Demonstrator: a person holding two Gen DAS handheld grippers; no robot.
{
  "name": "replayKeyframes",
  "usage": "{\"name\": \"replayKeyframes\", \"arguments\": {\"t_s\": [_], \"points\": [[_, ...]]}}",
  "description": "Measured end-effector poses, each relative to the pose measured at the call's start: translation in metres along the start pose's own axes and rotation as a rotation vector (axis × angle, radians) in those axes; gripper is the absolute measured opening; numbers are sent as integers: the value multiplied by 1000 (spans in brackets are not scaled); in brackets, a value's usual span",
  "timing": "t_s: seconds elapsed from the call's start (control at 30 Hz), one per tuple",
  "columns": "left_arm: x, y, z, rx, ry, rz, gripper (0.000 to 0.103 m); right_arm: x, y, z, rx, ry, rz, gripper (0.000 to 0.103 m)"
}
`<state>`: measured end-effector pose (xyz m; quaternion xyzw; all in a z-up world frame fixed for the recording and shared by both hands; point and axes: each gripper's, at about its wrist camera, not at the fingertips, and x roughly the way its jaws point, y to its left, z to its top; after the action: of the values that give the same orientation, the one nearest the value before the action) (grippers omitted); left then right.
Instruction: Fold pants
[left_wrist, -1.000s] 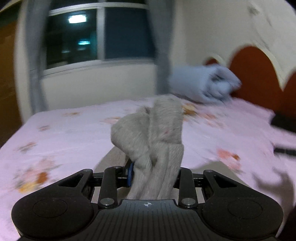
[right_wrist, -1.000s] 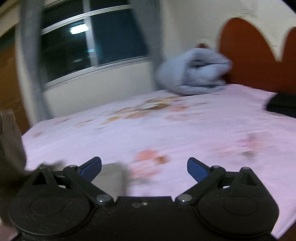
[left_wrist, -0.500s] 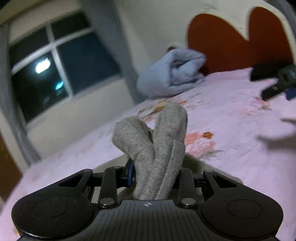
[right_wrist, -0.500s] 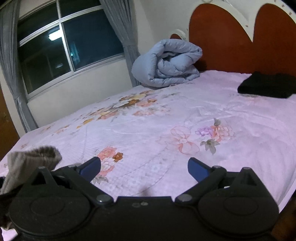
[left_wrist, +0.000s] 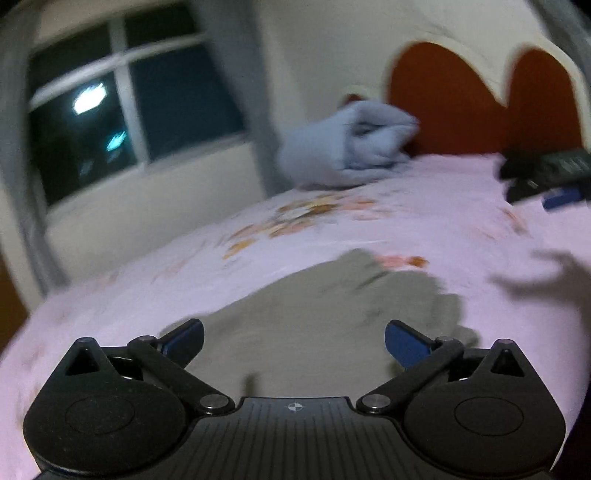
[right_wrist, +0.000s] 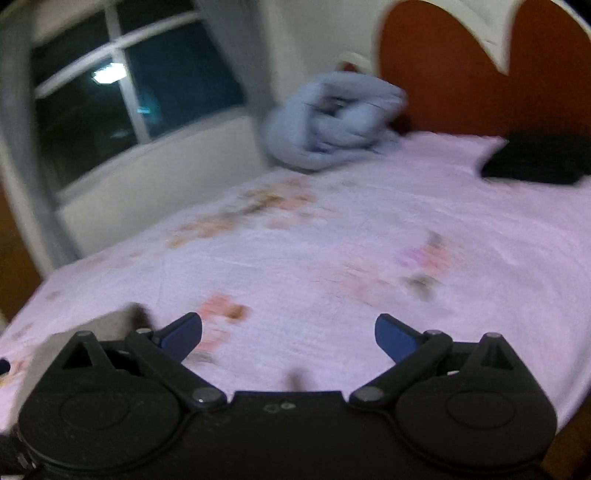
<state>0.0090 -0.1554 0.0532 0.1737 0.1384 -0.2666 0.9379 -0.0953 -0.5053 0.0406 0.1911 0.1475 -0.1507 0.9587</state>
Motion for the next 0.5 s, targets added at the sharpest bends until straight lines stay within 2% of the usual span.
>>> {"name": "replayKeyframes", "arguments": {"t_s": [0.07,0.17,0.2,0.23,0.27,0.3,0.37,0.4,0.47,0.5], "points": [[-12,48,-6,-182,13,31,103,10,27,5,-26,18,144,92],[-26,114,-29,-460,74,128,103,28,71,6,-73,61,348,79],[-31,132,-39,-541,95,156,103,36,87,3,-95,86,402,69],[-34,147,-48,-605,115,178,103,43,100,1,-116,110,431,48],[-40,159,-57,-662,137,199,103,52,112,-3,-141,145,451,36],[-46,169,-67,-708,161,211,103,58,121,-6,-165,171,456,26],[-33,172,-73,-767,205,222,103,72,135,-16,-221,210,461,27],[-39,176,-81,-786,214,222,103,81,140,-22,-272,246,424,25],[-37,181,-90,-815,218,221,103,103,139,-36,-339,360,285,22],[-33,183,-91,-827,221,224,103,112,128,-43,-330,411,244,11]]}}
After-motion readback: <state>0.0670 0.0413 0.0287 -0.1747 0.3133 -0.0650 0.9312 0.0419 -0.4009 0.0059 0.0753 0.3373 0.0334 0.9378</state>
